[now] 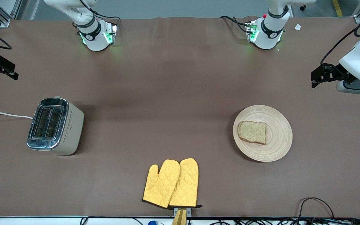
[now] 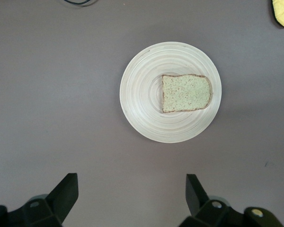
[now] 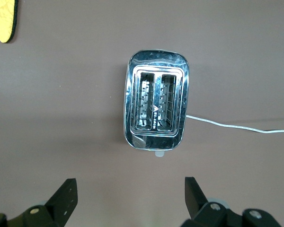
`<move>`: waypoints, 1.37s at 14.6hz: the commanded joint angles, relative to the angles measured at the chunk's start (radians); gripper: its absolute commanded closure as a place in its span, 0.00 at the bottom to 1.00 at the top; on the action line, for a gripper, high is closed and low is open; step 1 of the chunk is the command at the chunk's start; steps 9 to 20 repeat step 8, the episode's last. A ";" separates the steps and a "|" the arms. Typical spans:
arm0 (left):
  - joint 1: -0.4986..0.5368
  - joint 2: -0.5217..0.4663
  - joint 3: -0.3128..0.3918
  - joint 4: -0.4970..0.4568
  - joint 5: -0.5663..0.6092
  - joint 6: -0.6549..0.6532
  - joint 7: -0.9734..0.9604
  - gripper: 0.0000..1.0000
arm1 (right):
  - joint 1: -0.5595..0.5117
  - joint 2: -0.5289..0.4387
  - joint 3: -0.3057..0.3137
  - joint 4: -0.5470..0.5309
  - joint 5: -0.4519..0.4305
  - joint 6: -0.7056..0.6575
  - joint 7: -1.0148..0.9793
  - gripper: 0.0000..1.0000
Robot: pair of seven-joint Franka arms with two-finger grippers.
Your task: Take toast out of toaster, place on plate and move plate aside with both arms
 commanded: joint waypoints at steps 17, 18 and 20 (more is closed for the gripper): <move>-0.015 0.022 0.003 0.063 -0.033 -0.022 -0.062 0.00 | -0.012 -0.003 0.007 -0.003 0.016 -0.003 0.000 0.00; -0.015 0.022 0.003 0.063 -0.033 -0.022 -0.062 0.00 | -0.012 -0.003 0.007 -0.003 0.016 -0.003 0.000 0.00; -0.015 0.022 0.003 0.063 -0.033 -0.022 -0.062 0.00 | -0.012 -0.003 0.007 -0.003 0.016 -0.003 0.000 0.00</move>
